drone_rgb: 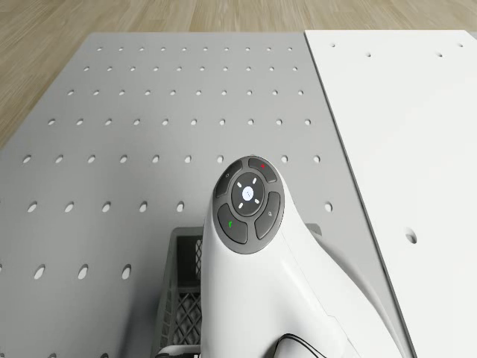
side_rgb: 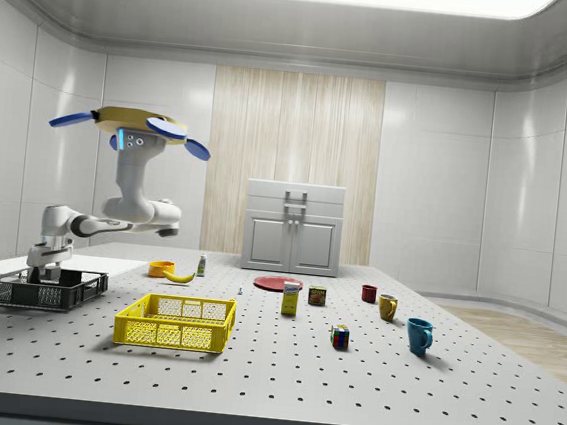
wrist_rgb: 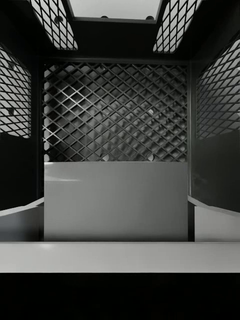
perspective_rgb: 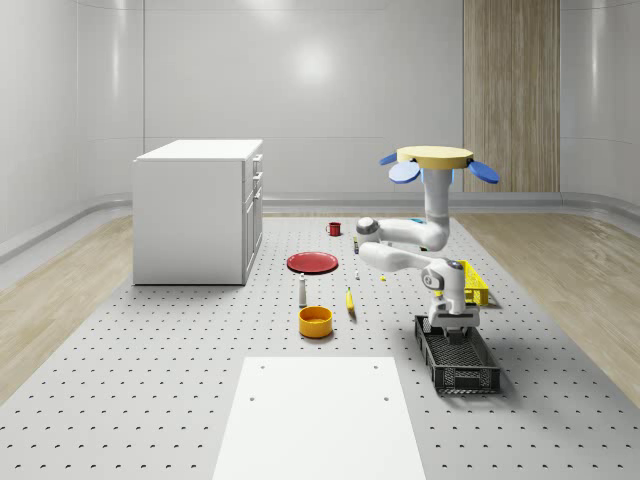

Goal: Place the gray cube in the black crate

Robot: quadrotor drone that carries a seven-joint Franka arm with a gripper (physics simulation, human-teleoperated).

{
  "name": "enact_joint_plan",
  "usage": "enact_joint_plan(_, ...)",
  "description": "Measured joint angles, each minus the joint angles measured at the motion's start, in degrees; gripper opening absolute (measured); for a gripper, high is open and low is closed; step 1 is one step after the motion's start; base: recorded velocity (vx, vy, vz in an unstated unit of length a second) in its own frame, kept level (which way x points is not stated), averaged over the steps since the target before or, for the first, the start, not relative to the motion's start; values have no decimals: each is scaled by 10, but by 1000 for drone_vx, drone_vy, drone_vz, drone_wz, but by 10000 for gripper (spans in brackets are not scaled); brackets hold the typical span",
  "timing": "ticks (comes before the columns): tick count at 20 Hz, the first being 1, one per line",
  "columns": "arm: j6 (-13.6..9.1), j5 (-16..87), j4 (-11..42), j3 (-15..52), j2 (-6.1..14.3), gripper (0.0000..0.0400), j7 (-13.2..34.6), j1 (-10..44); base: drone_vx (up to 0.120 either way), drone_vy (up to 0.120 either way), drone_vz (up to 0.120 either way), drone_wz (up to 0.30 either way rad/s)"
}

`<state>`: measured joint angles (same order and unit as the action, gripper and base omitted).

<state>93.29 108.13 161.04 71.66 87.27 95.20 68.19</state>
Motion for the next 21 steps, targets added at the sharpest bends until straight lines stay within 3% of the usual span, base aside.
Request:
enact_joint_plan(3, 0, 0, 0, 0, 0, 250, 0, 0, 40, 0, 0, 0)
enact_joint_plan(8, 1, 0, 0, 0, 1, 250, 0, 0, 0, 0, -120, 0)
enact_joint_plan(13, 1, -2, 0, 2, 1, 353, 0, 0, 0, 0, -8, 0)
enact_joint_plan(21, -9, -29, 8, 30, 2, 393, 1, -4, 0, 0, 0, 0)
